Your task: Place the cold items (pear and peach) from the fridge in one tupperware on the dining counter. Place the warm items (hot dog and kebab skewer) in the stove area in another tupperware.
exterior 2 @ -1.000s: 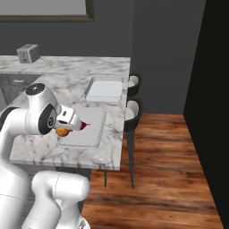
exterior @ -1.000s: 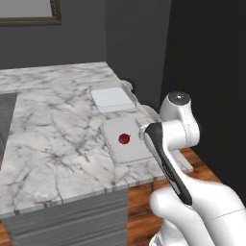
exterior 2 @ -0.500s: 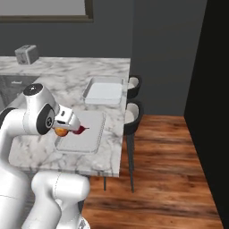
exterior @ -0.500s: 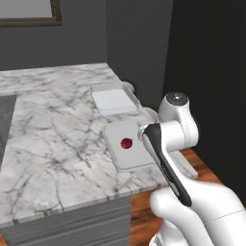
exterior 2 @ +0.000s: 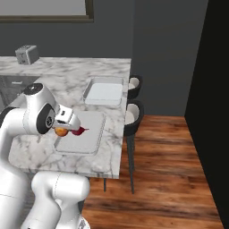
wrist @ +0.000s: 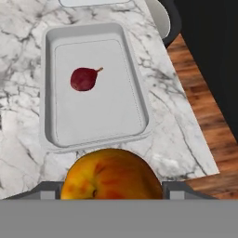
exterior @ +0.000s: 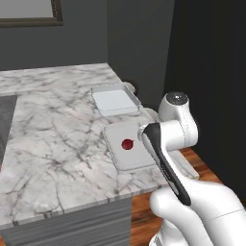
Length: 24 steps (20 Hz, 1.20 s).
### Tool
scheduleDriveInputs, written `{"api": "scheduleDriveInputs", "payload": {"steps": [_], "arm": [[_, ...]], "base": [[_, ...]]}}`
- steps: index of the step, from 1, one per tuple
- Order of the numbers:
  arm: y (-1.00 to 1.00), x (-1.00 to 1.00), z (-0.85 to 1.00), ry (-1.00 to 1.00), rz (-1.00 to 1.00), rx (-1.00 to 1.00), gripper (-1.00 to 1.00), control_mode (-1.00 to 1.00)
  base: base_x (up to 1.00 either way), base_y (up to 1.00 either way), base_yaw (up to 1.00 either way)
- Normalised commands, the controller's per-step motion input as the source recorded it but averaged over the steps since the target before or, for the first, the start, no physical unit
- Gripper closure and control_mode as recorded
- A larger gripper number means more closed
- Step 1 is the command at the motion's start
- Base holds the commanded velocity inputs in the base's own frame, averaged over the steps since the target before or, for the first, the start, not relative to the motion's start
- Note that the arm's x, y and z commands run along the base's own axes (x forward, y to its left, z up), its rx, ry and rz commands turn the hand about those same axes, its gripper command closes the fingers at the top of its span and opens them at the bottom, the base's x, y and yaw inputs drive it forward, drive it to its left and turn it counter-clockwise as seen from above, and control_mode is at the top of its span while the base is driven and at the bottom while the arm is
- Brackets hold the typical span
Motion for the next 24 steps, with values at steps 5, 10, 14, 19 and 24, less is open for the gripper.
{"api": "scheduleDriveInputs", "payload": {"steps": [5, 10, 14, 19, 24], "arm": [[0.0, 0.35, -0.01, 0.04, 0.0, 0.0, 1.0, -1.0], [0.05, 0.73, -0.16, 0.16, 0.0, 0.01, 1.0, -1.0], [0.03, 0.89, -0.54, 0.19, 0.02, 0.0, 1.0, -1.0], [0.11, 0.78, -0.69, 0.22, 0.05, -0.07, 1.0, -1.0], [0.06, 0.49, -0.59, 0.11, 0.04, -0.02, 1.0, -1.0]], "base": [[0.07, 0.01, 0.0], [0.0, 0.0, 0.0], [0.0, 0.0, 0.0], [0.0, 0.0, 0.0], [0.0, 0.0, 0.0]]}}
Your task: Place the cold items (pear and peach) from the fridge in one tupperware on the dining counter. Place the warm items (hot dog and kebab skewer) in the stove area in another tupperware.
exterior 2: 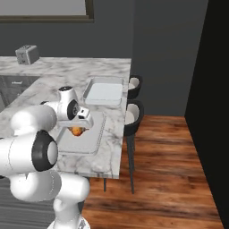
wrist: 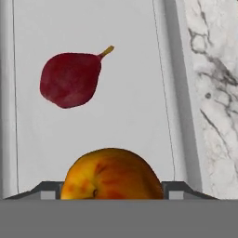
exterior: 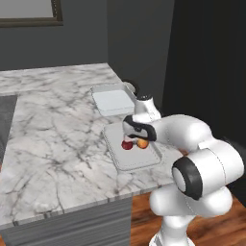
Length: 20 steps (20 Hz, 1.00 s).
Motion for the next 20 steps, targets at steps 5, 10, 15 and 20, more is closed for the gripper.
{"api": "scheduleDriveInputs", "payload": {"steps": [5, 10, 15, 20], "arm": [[0.0, 0.39, -0.5, 0.02, 0.03, -0.01, 1.0, -1.0], [0.03, 0.04, -0.56, 0.0, 0.03, -0.04, 1.0, -1.0], [0.0, 0.0, -0.32, 0.0, 0.0, 0.0, 1.0, -1.0], [0.0, 0.0, -0.12, 0.0, 0.0, 0.0, -1.0, -1.0]], "base": [[0.0, 0.0, 0.0], [0.0, 0.0, 0.0], [0.0, 0.0, 0.0], [0.0, 0.0, 0.0]]}}
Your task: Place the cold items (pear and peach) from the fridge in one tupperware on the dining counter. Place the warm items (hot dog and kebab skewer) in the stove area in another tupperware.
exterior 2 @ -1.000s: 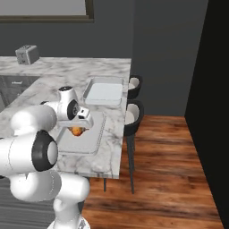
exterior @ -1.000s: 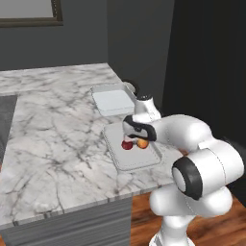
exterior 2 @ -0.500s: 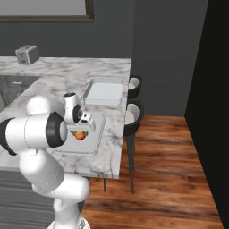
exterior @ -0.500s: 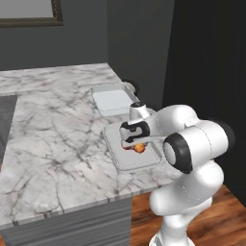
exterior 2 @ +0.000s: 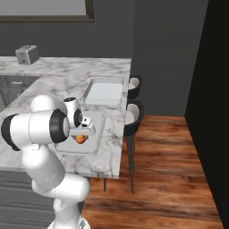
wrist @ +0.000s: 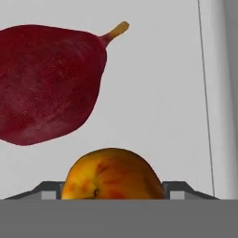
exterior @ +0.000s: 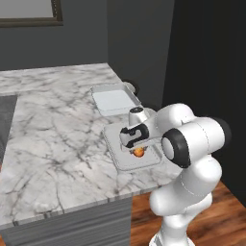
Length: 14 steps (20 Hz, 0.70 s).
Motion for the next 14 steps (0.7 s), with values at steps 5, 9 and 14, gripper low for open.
{"api": "scheduleDriveInputs", "payload": {"steps": [5, 9, 14], "arm": [[0.0, 0.0, 0.0, 0.0, 0.0, 0.0, -1.0, -1.0], [0.0, -0.01, 0.1, -0.08, 0.0, 0.0, -1.0, -1.0], [0.0, -0.18, 0.5, -0.21, -0.01, 0.0, -1.0, -1.0]], "base": [[0.0, 0.0, 0.0], [0.0, 0.0, 0.0], [0.0, 0.0, 0.0]]}}
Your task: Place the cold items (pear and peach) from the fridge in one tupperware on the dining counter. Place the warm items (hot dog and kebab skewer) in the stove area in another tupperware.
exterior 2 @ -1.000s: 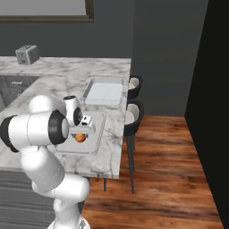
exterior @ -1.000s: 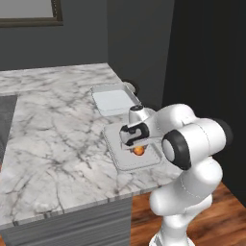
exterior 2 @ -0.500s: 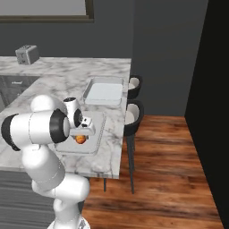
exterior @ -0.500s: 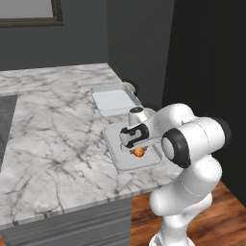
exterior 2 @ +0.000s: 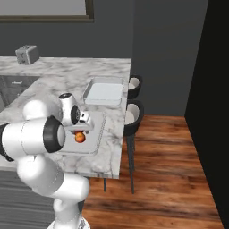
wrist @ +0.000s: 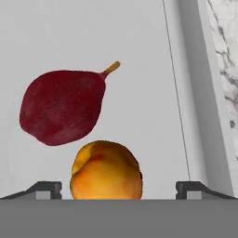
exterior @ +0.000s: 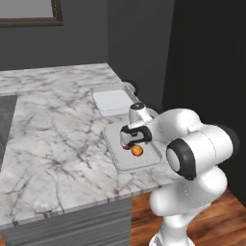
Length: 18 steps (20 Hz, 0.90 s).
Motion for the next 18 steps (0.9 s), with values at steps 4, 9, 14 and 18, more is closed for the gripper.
{"api": "scheduleDriveInputs", "payload": {"steps": [4, 9, 14, 18], "arm": [[0.0, -0.78, 0.81, -0.3, -0.03, 0.02, -1.0, -1.0], [-0.05, -1.0, 0.91, -0.29, -0.03, 0.18, -1.0, -1.0], [-0.1, -1.0, 0.98, -0.09, 0.0, 0.26, -1.0, -1.0], [0.0, -1.0, 0.93, 0.03, 0.02, 0.11, -1.0, -1.0]], "base": [[0.0, 0.0, 0.0], [0.0, 0.0, 0.0], [0.0, 0.0, 0.0], [0.0, 0.0, 0.0]]}}
